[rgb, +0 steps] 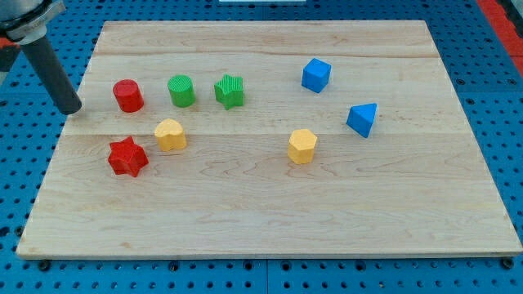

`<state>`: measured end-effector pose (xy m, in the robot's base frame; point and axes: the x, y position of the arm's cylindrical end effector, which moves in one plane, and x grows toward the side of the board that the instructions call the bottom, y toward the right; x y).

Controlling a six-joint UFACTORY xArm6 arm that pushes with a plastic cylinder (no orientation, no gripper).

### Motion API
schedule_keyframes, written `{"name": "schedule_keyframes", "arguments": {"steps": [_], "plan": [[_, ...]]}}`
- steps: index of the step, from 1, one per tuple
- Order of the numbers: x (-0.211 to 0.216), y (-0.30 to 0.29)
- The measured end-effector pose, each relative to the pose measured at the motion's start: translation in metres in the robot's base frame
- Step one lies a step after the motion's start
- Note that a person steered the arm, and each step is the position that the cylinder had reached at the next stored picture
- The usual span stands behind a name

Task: Slightly push the red circle towards the green circle

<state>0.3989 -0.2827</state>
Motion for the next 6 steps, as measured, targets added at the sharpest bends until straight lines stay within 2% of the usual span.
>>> {"name": "schedule_keyframes", "arguments": {"steps": [1,3,4,6], "plan": [[0.000,0.007],[0.024,0.058],[0.005,0.058],[0.001,0.074]]}}
